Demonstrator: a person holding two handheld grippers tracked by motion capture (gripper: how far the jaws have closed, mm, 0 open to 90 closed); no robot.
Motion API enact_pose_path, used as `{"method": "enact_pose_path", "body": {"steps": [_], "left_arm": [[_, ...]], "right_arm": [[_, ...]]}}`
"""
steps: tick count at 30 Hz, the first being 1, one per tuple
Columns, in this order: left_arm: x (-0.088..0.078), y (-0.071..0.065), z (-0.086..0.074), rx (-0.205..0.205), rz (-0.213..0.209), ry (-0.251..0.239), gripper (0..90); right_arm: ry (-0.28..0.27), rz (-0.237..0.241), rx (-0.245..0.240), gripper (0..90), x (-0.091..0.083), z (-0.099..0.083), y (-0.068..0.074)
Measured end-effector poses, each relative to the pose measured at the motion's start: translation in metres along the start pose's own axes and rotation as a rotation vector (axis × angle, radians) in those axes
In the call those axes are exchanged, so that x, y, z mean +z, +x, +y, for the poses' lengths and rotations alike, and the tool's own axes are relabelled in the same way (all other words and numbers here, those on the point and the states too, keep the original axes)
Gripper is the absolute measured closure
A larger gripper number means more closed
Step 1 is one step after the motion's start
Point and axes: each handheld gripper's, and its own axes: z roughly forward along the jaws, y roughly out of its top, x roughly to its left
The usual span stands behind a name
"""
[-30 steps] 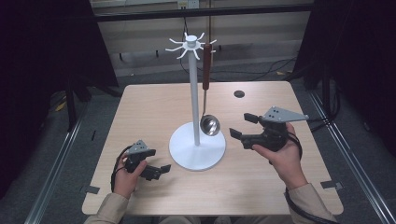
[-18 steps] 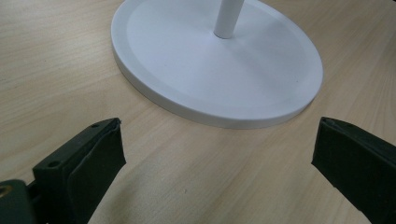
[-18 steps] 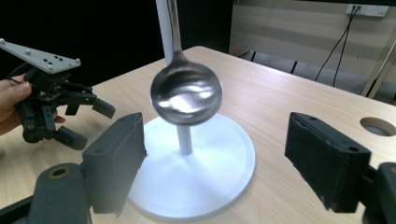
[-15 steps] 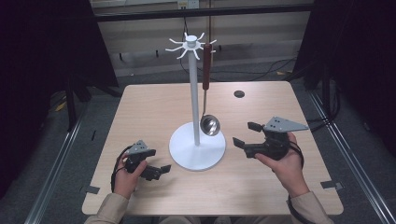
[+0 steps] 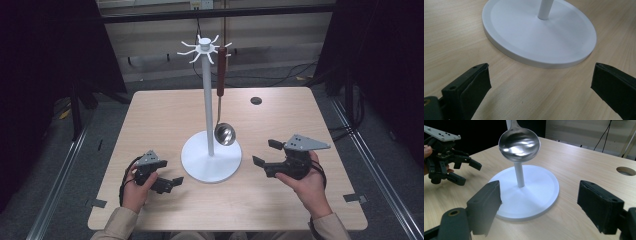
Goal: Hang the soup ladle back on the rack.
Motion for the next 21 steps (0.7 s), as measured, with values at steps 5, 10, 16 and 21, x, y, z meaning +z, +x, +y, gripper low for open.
{"method": "enact_pose_path", "body": {"steps": [5, 10, 16, 21], "left_arm": [[0.000, 0.000, 0.000, 0.000, -0.001, -0.001, 1.9], [0.000, 0.000, 0.000, 0.000, -0.001, 0.000, 1.9], [0.001, 0.000, 0.000, 0.006, -0.003, 0.005, 1.9], [0.001, 0.000, 0.000, 0.006, -0.003, 0.004, 1.9]], "right_arm": [[0.012, -0.002, 0.010, 18.2, -0.001, -0.010, -0.001], [0.022, -0.004, 0.012, 18.1, -0.001, -0.018, -0.002], [0.041, -0.011, 0.017, 18.1, -0.002, -0.028, -0.003], [0.059, -0.023, 0.004, 18.2, -0.001, -0.034, -0.003]]}}
